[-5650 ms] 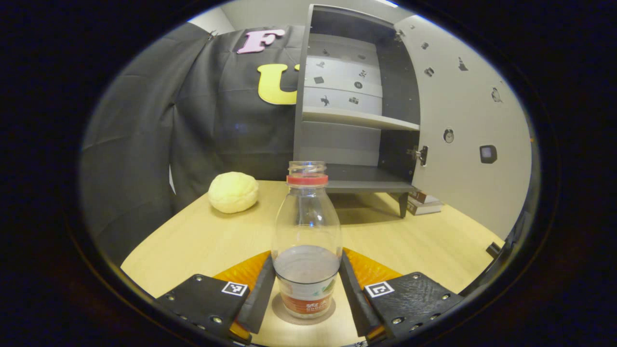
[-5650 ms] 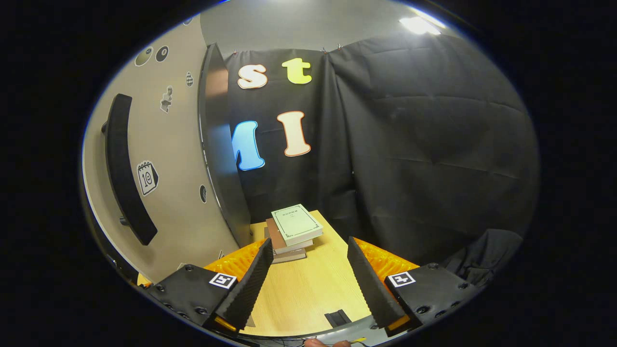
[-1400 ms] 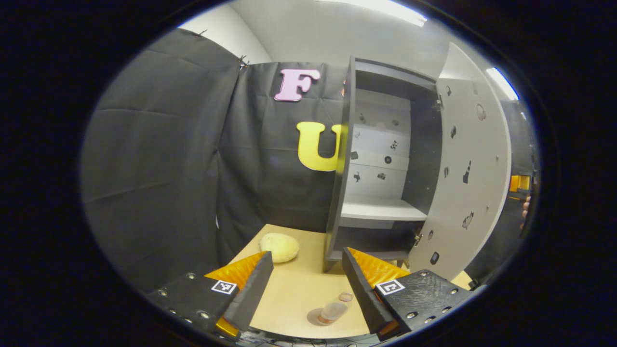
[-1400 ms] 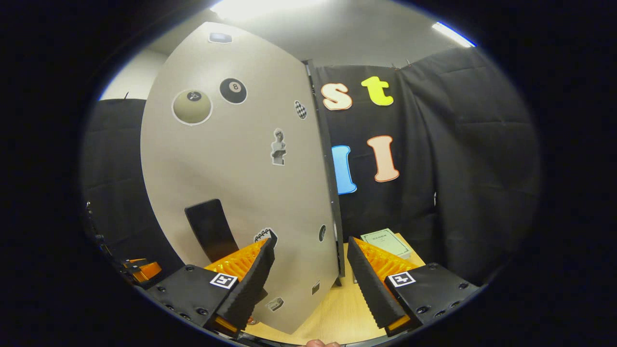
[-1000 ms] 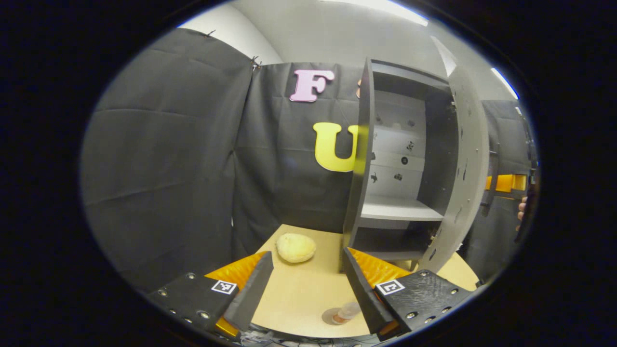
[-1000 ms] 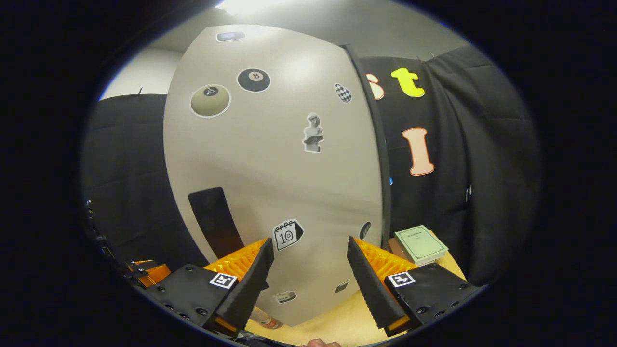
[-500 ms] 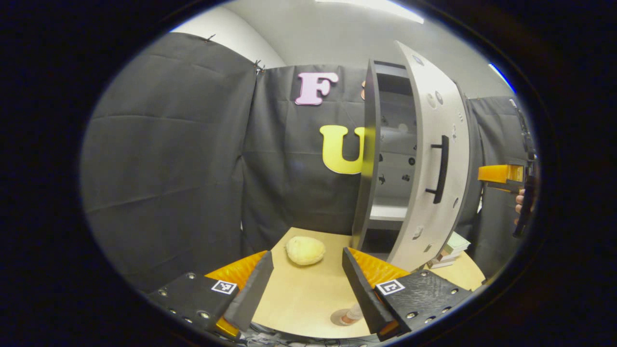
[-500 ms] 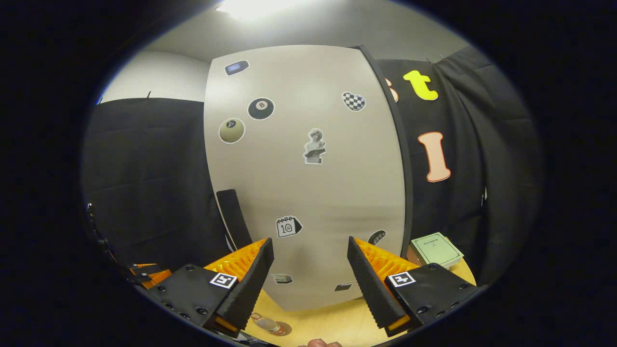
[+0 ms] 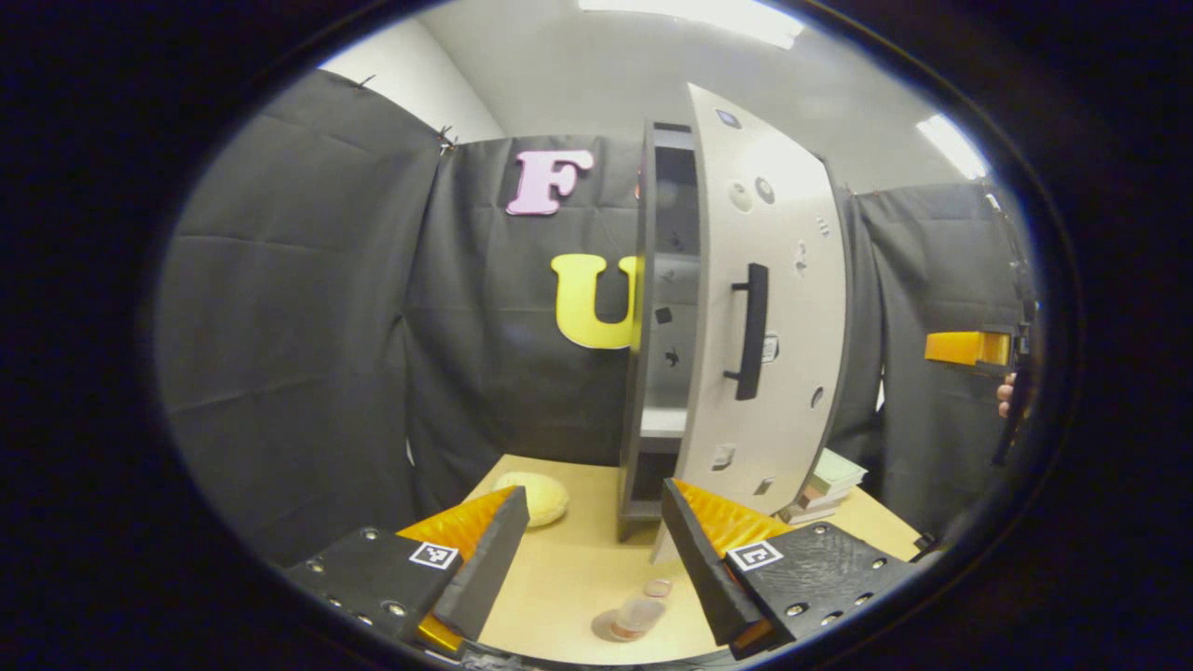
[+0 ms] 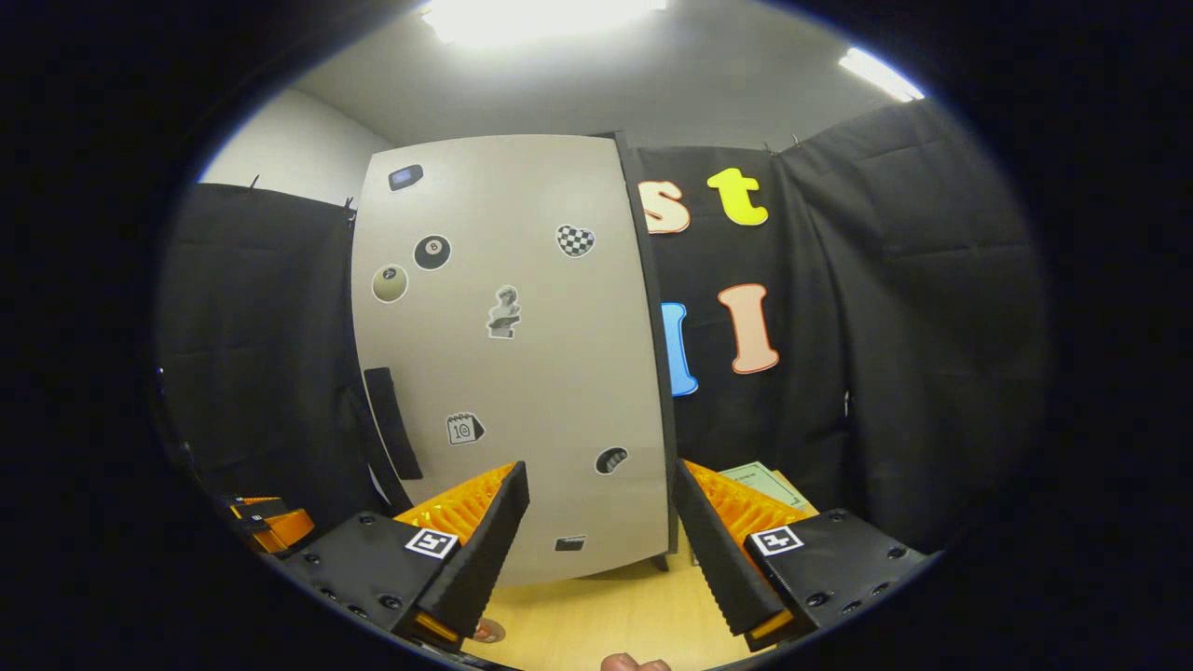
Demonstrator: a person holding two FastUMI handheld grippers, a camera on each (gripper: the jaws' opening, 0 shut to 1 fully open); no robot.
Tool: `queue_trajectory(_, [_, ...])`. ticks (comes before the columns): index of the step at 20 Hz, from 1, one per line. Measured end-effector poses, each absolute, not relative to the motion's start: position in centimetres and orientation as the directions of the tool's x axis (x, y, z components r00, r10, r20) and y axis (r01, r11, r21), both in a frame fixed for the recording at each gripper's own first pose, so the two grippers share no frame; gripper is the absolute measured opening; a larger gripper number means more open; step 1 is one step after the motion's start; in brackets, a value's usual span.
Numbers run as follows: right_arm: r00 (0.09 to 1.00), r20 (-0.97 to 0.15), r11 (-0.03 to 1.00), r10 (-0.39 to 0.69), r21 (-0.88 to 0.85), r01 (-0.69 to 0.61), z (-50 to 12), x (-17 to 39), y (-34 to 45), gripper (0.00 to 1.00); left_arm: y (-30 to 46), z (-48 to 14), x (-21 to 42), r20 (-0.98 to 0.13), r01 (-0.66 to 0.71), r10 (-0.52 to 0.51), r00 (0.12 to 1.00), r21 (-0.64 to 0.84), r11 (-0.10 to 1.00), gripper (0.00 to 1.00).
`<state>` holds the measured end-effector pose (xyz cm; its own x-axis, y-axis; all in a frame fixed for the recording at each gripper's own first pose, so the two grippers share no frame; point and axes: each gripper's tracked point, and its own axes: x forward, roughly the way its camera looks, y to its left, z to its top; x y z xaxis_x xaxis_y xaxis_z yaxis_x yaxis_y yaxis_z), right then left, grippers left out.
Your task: Open the cabinet door with the right hand, grasp the bottle in the cabinet with the left hand and place it on the coaster, then close the cabinet door with the right hand.
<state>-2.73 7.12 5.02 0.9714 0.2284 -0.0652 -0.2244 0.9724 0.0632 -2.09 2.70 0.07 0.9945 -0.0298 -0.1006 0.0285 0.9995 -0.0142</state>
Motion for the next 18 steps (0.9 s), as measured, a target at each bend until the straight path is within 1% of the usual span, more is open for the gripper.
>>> queue_trajectory(3, [0.983,-0.075,0.986,0.166,0.036,-0.164,4.6,-3.2,3.9,0.98,0.3,1.3,-1.9,-0.084,0.053,-0.051,0.995,0.012,0.999,0.89])
queue_trajectory(5, [0.986,-0.072,0.987,0.153,0.059,-0.149,4.5,-3.0,2.5,0.98,-1.5,2.5,-1.9,-0.060,0.061,-0.059,0.996,0.018,0.998,0.89])
queue_trajectory(6, [0.987,-0.073,0.988,0.143,0.069,-0.138,4.4,-2.8,1.5,0.98,-2.5,3.0,-1.9,-0.050,0.062,-0.061,0.997,0.021,0.998,0.87])
queue_trajectory(8, [0.989,-0.068,0.990,0.130,0.061,-0.126,4.5,-2.5,-0.5,0.98,-3.8,4.2,-1.6,-0.039,0.049,-0.048,0.998,0.031,0.998,0.90])
queue_trajectory(9, [0.990,-0.064,0.991,0.129,0.053,-0.126,4.5,-2.4,-1.3,0.98,-4.2,5.0,-1.2,-0.029,0.037,-0.036,0.999,0.033,0.999,0.91])
queue_trajectory(10, [0.990,-0.056,0.991,0.130,0.045,-0.128,4.6,-2.2,-2.3,0.98,-4.8,5.7,-0.8,-0.016,0.027,-0.027,1.000,0.033,0.999,0.89])
queue_trajectory(11, [0.990,-0.049,0.991,0.129,0.041,-0.127,4.7,-2.1,-3.1,0.98,-5.7,6.2,-0.4,-0.003,0.021,-0.021,1.000,0.031,0.999,0.89])
queue_trajectory(12, [0.991,-0.044,0.991,0.128,0.037,-0.126,4.5,-2.0,-4.0,0.98,-6.3,6.5,0.0,0.001,0.016,-0.016,1.000,0.034,0.999,0.91])
queue_trajectory(14, [0.990,-0.037,0.991,0.134,0.033,-0.133,4.1,-1.8,-5.2,0.98,-7.6,7.3,0.6,0.018,0.007,-0.008,1.000,0.031,0.999,0.86])
queue_trajectory(15, [0.989,-0.039,0.989,0.142,0.034,-0.141,4.0,-1.6,-5.6,0.98,-8.1,7.5,0.9,0.025,0.008,-0.009,1.000,0.021,1.000,0.88])
queue_trajectory(18, [0.982,-0.043,0.982,0.185,0.051,-0.183,3.7,-0.7,-5.9,0.98,-9.1,7.9,1.6,0.027,-0.004,0.004,1.000,-0.006,1.000,0.86])
